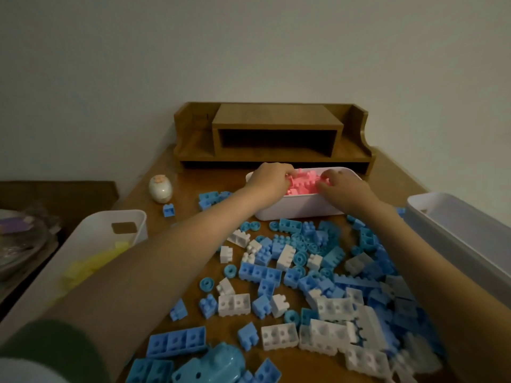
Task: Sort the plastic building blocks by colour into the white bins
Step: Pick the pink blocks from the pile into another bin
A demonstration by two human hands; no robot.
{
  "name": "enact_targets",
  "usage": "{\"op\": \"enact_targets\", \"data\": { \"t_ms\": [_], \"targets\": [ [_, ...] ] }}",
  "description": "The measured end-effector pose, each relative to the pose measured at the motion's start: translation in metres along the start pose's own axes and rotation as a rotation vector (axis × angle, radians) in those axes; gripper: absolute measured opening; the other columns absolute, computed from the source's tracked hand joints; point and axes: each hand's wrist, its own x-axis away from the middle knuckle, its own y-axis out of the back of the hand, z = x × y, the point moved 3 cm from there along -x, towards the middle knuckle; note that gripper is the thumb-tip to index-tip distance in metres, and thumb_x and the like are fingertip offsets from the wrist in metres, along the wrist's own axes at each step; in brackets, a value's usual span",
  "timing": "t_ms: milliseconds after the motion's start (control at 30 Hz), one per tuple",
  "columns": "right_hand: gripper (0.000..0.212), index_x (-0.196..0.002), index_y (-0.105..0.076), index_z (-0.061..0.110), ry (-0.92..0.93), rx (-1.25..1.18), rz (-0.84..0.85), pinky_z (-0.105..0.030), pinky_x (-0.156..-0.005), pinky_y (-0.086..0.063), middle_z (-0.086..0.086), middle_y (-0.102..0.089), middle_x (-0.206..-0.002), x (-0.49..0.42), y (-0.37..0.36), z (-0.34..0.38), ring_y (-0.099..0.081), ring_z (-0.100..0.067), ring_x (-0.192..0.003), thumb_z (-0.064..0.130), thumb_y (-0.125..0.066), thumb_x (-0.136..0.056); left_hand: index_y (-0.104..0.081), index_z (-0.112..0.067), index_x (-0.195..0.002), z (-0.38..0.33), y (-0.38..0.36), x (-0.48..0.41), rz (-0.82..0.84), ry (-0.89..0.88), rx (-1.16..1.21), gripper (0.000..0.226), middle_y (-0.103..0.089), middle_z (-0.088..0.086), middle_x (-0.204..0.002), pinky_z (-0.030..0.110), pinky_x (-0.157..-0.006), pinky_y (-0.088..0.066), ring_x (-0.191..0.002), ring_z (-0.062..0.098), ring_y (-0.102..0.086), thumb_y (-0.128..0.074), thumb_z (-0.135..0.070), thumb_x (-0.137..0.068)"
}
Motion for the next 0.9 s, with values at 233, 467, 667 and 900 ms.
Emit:
{"op": "enact_targets", "data": {
  "t_ms": [233, 467, 667, 900],
  "targets": [
    [0.06, -0.142, -0.032, 0.03, 0.071, -0.005, 0.098, -0.045, -0.109, -0.027, -0.008, -0.035, -0.147, 0.012, 0.001, 0.013, -0.032, -0.029, -0.133, 0.06, -0.035, -0.091, -0.059, -0.026, -0.121, 0.008, 0.001, 0.0, -0.05, 0.044, -0.007, 0.03, -0.064, 0.0, -0.108, 0.031, -0.072, -0.043, -0.093, 0.019, -0.059, -0.041, -0.019, -0.098],
    [0.087, -0.147, -0.018, 0.022, 0.057, -0.048, 0.012, -0.045, -0.108, -0.031, -0.008, -0.037, -0.146, 0.006, -0.008, 0.021, -0.037, -0.028, -0.132, 0.056, -0.061, -0.079, -0.055, -0.018, -0.125, 0.015, 0.017, 0.007, 0.023, 0.071, -0.026, 0.037, -0.058, 0.003, -0.119, 0.027, -0.073, -0.044, -0.097, 0.015, -0.054, -0.054, -0.022, -0.089],
    [0.084, -0.149, -0.011, 0.021, 0.024, 0.065, -0.116, -0.047, -0.107, -0.024, -0.008, -0.033, -0.149, 0.022, -0.006, 0.029, -0.031, -0.034, -0.134, 0.055, -0.054, -0.084, -0.059, -0.018, -0.119, 0.016, 0.029, 0.018, 0.01, 0.055, -0.009, 0.033, -0.052, 0.004, -0.123, 0.026, -0.076, -0.039, -0.101, 0.016, -0.05, -0.056, -0.028, -0.088],
    [0.072, -0.147, -0.017, 0.019, 0.092, 0.078, -0.128, -0.048, -0.108, -0.024, -0.008, -0.032, -0.148, 0.06, 0.004, 0.041, -0.03, -0.032, -0.134, 0.038, -0.055, -0.088, -0.045, -0.013, -0.132, -0.01, 0.032, 0.055, -0.063, 0.054, -0.097, 0.041, -0.042, 0.009, -0.135, 0.035, -0.099, -0.04, -0.125, 0.025, -0.04, -0.051, -0.028, -0.094]
  ]
}}
